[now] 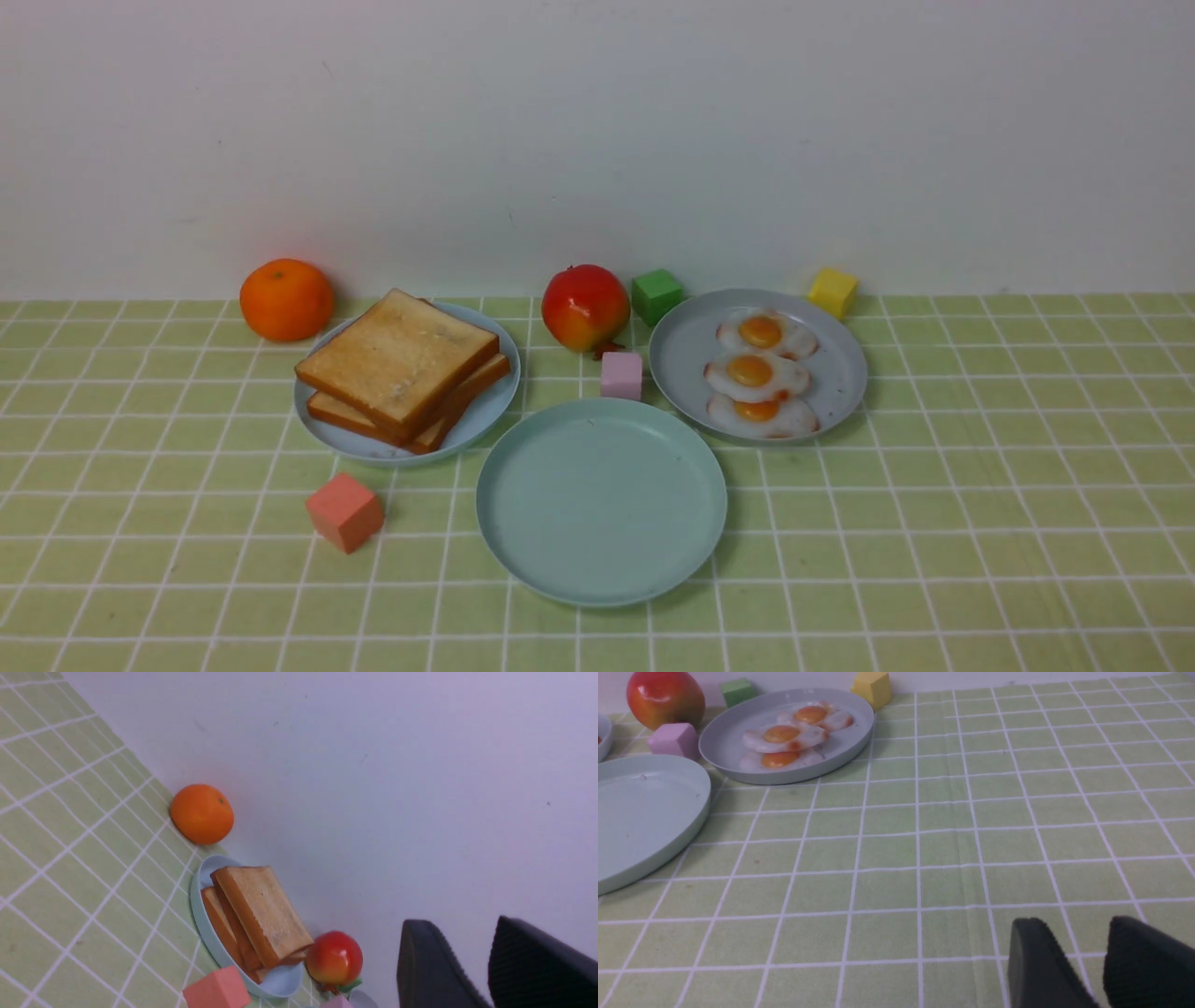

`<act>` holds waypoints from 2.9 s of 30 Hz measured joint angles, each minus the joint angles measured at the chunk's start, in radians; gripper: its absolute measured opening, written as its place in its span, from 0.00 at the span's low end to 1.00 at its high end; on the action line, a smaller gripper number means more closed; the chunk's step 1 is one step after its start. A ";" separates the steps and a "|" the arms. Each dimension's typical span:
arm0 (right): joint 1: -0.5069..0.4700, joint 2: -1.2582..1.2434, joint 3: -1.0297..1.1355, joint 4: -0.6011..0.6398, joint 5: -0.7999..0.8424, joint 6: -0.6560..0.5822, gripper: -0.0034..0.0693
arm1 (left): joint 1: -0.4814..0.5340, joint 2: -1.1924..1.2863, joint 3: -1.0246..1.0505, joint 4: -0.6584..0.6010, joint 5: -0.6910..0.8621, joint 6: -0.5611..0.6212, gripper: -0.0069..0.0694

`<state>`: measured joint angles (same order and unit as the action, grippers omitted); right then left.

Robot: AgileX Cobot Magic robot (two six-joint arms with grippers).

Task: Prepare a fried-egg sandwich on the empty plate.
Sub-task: Use the left arm to grab a slice of bread

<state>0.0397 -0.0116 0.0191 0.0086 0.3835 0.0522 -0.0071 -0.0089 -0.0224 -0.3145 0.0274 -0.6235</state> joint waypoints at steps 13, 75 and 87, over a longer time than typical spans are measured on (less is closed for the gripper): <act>0.000 0.000 0.000 0.000 0.000 0.000 0.38 | -0.225 0.505 -0.520 0.086 0.519 0.419 0.07; 0.127 0.548 -0.901 0.414 0.661 -0.267 0.06 | -0.310 2.164 -1.654 0.443 0.618 0.722 0.47; 0.127 0.548 -0.901 0.414 0.661 -0.267 0.07 | -0.316 2.058 -1.652 0.436 0.704 0.724 0.23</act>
<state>0.1671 0.5361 -0.8815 0.4229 1.0446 -0.2148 -0.3230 2.0492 -1.6741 0.1214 0.7315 0.1004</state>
